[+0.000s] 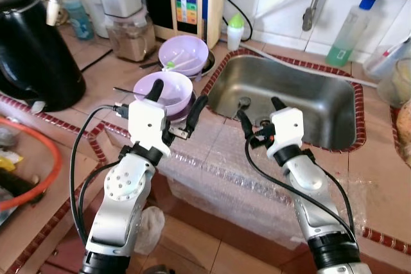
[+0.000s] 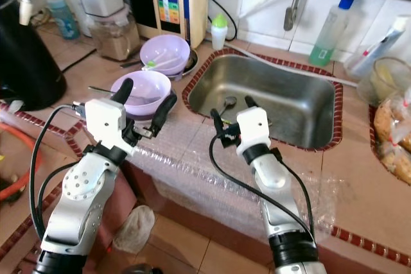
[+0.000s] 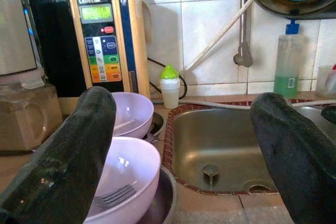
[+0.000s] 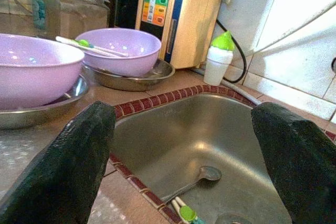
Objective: Kitchen organization
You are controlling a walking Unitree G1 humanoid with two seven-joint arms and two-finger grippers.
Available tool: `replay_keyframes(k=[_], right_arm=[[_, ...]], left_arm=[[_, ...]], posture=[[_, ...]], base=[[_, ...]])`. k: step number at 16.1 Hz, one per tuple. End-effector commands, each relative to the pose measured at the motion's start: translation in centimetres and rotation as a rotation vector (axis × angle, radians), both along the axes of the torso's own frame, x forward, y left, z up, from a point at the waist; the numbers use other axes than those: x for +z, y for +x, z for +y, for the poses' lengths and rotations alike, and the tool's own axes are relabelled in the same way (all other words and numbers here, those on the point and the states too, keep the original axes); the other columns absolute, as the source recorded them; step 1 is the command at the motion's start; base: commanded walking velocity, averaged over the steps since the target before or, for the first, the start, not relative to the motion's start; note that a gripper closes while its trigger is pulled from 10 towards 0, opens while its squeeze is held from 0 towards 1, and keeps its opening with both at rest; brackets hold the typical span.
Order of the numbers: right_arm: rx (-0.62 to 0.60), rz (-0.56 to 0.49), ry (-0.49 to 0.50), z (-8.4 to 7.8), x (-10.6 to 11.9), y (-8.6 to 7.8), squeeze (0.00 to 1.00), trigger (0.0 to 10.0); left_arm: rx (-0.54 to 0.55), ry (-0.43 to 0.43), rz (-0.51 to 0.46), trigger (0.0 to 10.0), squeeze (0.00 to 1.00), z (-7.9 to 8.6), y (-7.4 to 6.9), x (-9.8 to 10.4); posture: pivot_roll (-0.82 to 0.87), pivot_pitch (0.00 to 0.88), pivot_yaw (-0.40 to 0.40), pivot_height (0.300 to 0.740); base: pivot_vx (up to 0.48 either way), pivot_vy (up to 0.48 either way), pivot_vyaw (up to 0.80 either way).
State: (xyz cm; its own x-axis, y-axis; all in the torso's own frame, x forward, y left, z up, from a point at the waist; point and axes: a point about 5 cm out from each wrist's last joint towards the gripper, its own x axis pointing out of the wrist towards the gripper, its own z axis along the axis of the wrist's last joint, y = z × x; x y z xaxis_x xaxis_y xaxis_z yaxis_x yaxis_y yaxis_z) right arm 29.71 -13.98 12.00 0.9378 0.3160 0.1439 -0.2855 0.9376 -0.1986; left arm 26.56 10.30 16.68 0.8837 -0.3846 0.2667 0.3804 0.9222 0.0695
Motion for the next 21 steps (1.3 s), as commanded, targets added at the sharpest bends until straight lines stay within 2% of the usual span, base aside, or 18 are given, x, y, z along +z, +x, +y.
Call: replay_keyframes(k=[1, 4, 11, 13, 16, 18, 21], right_arm=[[0.011, -0.017, 0.002, 0.2, 0.4, -0.1, 0.0, 10.0], [0.007, -0.011, 0.003, 0.1, 0.2, -0.1, 0.0, 10.0], [0.016, 0.005, -0.001, 0.2, -0.2, -0.2, 0.0, 10.0], [0.018, 0.006, -0.001, 0.2, -0.3, -0.3, 0.0, 10.0], [0.037, 0.008, -0.017, 0.4, -0.4, -0.5, 0.0, 10.0], [0.041, 0.014, -0.005, 0.5, -0.5, -0.5, 0.0, 10.0], [0.045, 0.016, 0.005, 0.7, -0.4, -0.4, 0.0, 10.0]], left_arm=[[-0.008, 0.002, -0.002, 10.0, 0.0, 0.0, 0.0, 0.1], [-0.008, 0.004, 0.004, 10.0, 0.0, 0.0, -0.1, 0.0], [0.01, 0.003, -0.001, 10.0, 0.0, 0.2, -0.6, -0.2], [0.087, 0.015, -0.014, 10.0, 0.0, 1.2, -0.8, -0.2], [0.239, 0.041, -0.015, 10.0, 0.0, 3.9, -1.3, -0.5], [0.288, 0.044, -0.021, 10.0, 0.0, 4.6, -1.3, -0.4], [0.301, 0.03, -0.028, 10.0, 0.0, 4.7, -0.8, 0.0]], posture=[[0.0, 0.0, 0.009, 0.74], [0.0, 0.0, 0.009, 0.74], [0.01, 0.0, 0.005, 0.74], [0.01, 0.0, 0.005, 0.74], [0.02, 0.0, -0.002, 0.74], [0.02, 0.0, -0.008, 0.74], [0.03, 0.0, -0.012, 0.74]], base=[[0.337, 0.0, 0.0], [0.323, 0.0, 0.0], [0.0, 0.0, 0.0], [0.0, 0.0, 0.0], [0.0, 0.0, 0.44], [0.0, 0.0, 0.72], [0.0, 0.0, 0.0]])
